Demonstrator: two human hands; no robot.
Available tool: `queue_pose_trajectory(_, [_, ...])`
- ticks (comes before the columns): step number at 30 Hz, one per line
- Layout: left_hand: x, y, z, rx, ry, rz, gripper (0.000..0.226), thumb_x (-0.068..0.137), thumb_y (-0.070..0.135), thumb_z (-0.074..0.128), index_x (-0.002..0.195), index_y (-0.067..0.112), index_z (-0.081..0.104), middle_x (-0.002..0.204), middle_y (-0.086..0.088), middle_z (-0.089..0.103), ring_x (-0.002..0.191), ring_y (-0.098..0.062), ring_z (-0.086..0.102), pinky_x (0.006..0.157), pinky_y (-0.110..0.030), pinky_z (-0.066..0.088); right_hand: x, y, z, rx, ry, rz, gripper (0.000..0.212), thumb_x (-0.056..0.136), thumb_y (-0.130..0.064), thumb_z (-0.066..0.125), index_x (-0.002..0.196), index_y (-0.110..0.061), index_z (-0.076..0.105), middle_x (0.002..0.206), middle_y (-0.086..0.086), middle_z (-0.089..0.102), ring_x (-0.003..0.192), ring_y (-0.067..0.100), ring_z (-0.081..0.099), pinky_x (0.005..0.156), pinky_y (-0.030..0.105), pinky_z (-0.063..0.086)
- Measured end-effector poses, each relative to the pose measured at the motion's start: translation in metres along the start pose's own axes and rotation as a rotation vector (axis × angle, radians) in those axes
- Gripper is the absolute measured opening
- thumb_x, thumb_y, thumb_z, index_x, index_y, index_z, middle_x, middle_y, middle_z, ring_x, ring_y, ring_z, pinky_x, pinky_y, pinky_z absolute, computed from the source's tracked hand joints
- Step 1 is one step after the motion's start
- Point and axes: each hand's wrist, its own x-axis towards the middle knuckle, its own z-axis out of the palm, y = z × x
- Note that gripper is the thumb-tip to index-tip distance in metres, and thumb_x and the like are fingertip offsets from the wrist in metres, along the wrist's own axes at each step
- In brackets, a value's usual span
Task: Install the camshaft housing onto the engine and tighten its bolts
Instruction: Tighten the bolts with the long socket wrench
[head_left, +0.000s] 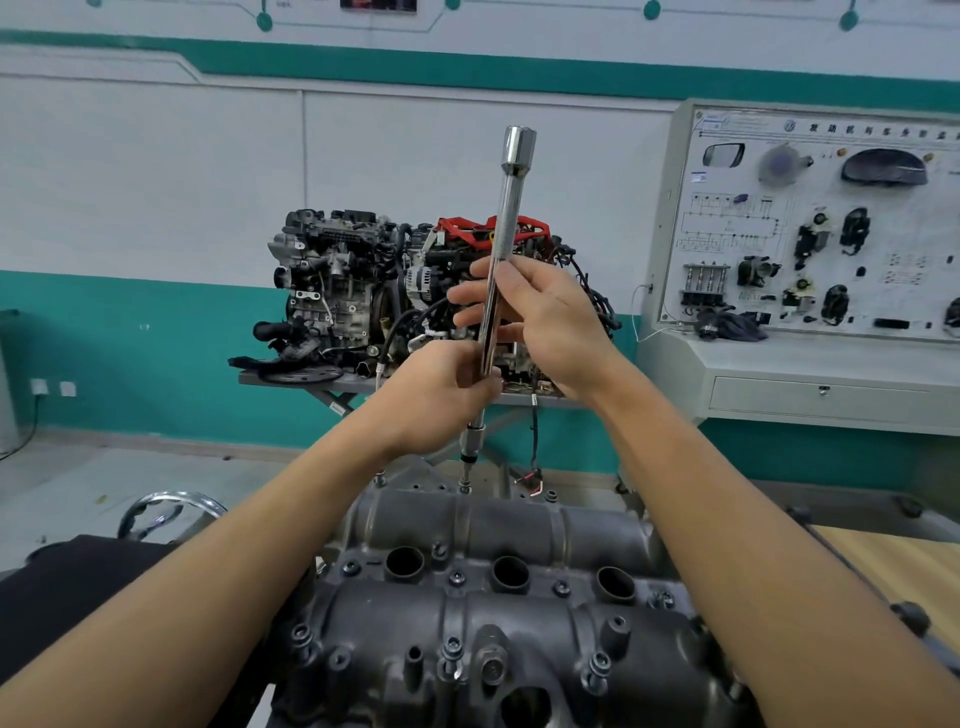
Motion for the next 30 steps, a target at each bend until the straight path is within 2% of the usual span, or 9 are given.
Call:
queue_pose_trajectory(3, [-0.0007, 0.0, 0.0021, 0.023, 0.154, 0.007, 0.019, 0.084, 0.031, 0.08, 0.092, 0.016, 0.072, 0.078, -0.002, 0.075, 0.074, -0.017, 0.071, 0.074, -0.042, 0.059, 0.0021, 0.0041, 0.0036, -0.142, 0.191, -0.071, 0.019, 0.091, -0.028, 0.073, 0.081, -0.015, 0.063, 0.074, 0.004, 0.07, 0.066, 0.019, 0.066, 0.066, 0.036, 0.056])
queue_pose_trajectory(5, [-0.0012, 0.0008, 0.0023, 0.07, 0.196, 0.029, 0.017, 0.082, 0.029, 0.081, 0.088, 0.016, 0.073, 0.073, -0.001, 0.073, 0.069, -0.019, 0.068, 0.071, -0.043, 0.058, 0.0015, 0.0062, 0.0068, -0.209, 0.272, -0.072, 0.031, 0.082, -0.038, 0.08, 0.078, -0.016, 0.059, 0.073, 0.008, 0.064, 0.065, 0.024, 0.062, 0.068, 0.044, 0.056])
queue_pose_trajectory(9, [0.0014, 0.0004, 0.0013, 0.077, 0.065, 0.069, 0.007, 0.094, 0.014, 0.062, 0.099, 0.009, 0.064, 0.093, -0.009, 0.073, 0.085, -0.028, 0.07, 0.081, -0.049, 0.056, 0.0004, 0.0034, 0.006, -0.031, 0.066, -0.017, 0.017, 0.101, -0.034, 0.054, 0.098, -0.019, 0.062, 0.096, 0.004, 0.074, 0.076, 0.018, 0.07, 0.066, 0.031, 0.059])
queue_pose_trajectory(12, [0.0013, -0.0009, -0.0003, 0.06, 0.001, 0.046, 0.012, 0.097, 0.016, 0.057, 0.107, 0.012, 0.061, 0.107, -0.005, 0.072, 0.098, -0.023, 0.068, 0.089, -0.048, 0.054, 0.0, 0.0009, 0.0042, -0.014, 0.053, -0.02, 0.016, 0.104, -0.021, 0.05, 0.098, -0.015, 0.063, 0.09, 0.004, 0.075, 0.075, 0.019, 0.072, 0.067, 0.03, 0.059])
queue_pose_trajectory(17, [-0.0007, -0.0007, 0.0033, 0.135, 0.174, 0.084, 0.018, 0.086, 0.03, 0.077, 0.09, 0.015, 0.068, 0.076, -0.001, 0.071, 0.069, -0.018, 0.066, 0.068, -0.041, 0.055, -0.0005, 0.0043, 0.0084, -0.158, 0.25, -0.074, 0.026, 0.087, -0.031, 0.077, 0.085, -0.012, 0.06, 0.07, 0.004, 0.071, 0.062, 0.023, 0.07, 0.065, 0.038, 0.061])
queue_pose_trajectory(19, [0.0002, 0.0007, 0.0018, 0.124, 0.136, 0.089, 0.01, 0.089, 0.022, 0.073, 0.092, 0.014, 0.067, 0.074, -0.002, 0.069, 0.065, -0.017, 0.063, 0.066, -0.041, 0.053, -0.001, 0.0046, 0.0089, -0.12, 0.163, -0.049, 0.021, 0.095, -0.035, 0.067, 0.09, -0.015, 0.062, 0.08, 0.007, 0.074, 0.071, 0.024, 0.072, 0.069, 0.038, 0.061])
queue_pose_trajectory(24, [0.001, 0.0, -0.0015, 0.036, 0.003, 0.057, 0.013, 0.094, 0.011, 0.058, 0.107, 0.013, 0.058, 0.097, 0.001, 0.073, 0.092, -0.019, 0.069, 0.087, -0.047, 0.056, 0.0003, 0.0013, 0.0, -0.043, -0.008, -0.05, 0.024, 0.107, -0.021, 0.042, 0.101, -0.015, 0.064, 0.092, 0.005, 0.076, 0.084, 0.022, 0.072, 0.073, 0.03, 0.058])
queue_pose_trajectory(26, [0.0017, -0.0022, 0.0019, 0.104, 0.035, 0.059, 0.012, 0.094, 0.022, 0.062, 0.102, 0.014, 0.058, 0.091, 0.002, 0.071, 0.085, -0.017, 0.067, 0.079, -0.041, 0.055, 0.0024, 0.0017, -0.0004, -0.173, 0.057, -0.118, 0.019, 0.102, -0.021, 0.056, 0.087, -0.018, 0.067, 0.079, 0.004, 0.075, 0.076, 0.022, 0.072, 0.074, 0.038, 0.059])
queue_pose_trajectory(30, [0.0, -0.003, 0.0064, 0.195, 0.188, 0.096, 0.018, 0.084, 0.035, 0.078, 0.084, 0.023, 0.064, 0.066, 0.01, 0.063, 0.059, -0.001, 0.057, 0.053, -0.015, 0.04, 0.0033, 0.0071, 0.0025, -0.353, 0.324, -0.225, 0.038, 0.081, -0.042, 0.08, 0.067, -0.017, 0.055, 0.054, -0.004, 0.053, 0.05, 0.006, 0.045, 0.053, 0.022, 0.041])
